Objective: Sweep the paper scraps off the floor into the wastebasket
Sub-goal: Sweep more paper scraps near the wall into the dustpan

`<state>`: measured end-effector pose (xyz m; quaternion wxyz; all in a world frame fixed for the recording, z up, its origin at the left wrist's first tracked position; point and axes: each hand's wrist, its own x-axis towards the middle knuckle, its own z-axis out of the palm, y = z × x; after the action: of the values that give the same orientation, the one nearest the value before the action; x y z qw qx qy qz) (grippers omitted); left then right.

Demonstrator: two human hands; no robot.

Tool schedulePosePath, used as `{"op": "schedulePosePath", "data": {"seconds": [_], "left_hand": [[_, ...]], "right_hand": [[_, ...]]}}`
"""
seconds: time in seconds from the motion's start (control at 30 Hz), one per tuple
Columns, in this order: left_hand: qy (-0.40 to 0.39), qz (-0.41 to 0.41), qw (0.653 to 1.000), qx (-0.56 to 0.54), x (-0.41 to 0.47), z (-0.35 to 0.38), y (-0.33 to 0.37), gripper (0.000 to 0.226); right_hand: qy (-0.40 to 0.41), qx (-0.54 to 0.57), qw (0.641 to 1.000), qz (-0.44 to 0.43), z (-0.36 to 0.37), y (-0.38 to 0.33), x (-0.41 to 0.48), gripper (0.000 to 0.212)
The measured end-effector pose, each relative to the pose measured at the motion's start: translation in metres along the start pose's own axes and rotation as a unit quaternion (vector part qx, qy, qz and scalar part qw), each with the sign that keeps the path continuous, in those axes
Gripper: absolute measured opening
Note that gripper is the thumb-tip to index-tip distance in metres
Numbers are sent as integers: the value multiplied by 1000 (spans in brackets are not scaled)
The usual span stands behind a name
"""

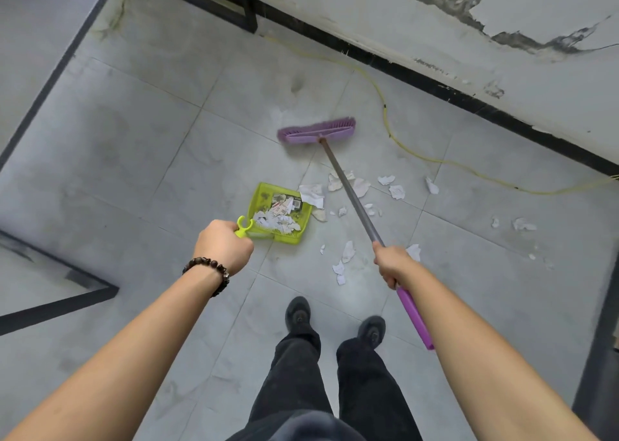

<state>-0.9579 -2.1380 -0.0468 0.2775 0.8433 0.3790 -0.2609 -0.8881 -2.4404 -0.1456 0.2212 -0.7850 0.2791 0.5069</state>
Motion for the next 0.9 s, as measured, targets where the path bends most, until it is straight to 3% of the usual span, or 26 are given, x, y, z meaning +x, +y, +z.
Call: {"op": "schedulePosePath", "data": {"seconds": [0.13,0.33,0.43,0.6,0.77,0.9], "left_hand": [[-14,-3,1000,-10,4,1,-5,17],[-40,6,999,-4,-15,1,-37,18],[-37,20,999,-5,-43,6,-70,17],[-25,48,998,20,-100,18,-117,24],[-10,43,998,55,-161,44,-139,34],[6,50,996,76,-204,69,-148,37]], "right_hand": [[-19,-51,997,55,6,77,-35,58],[-33,24,993,108,24,176,-110,51],[-25,84,992,86,15,188,-129,47],[2,95,995,30,11,188,-130,43],[-17,37,999,-32,15,176,-98,35],[-44,-24,999,-19,21,230,-94,37]]}}
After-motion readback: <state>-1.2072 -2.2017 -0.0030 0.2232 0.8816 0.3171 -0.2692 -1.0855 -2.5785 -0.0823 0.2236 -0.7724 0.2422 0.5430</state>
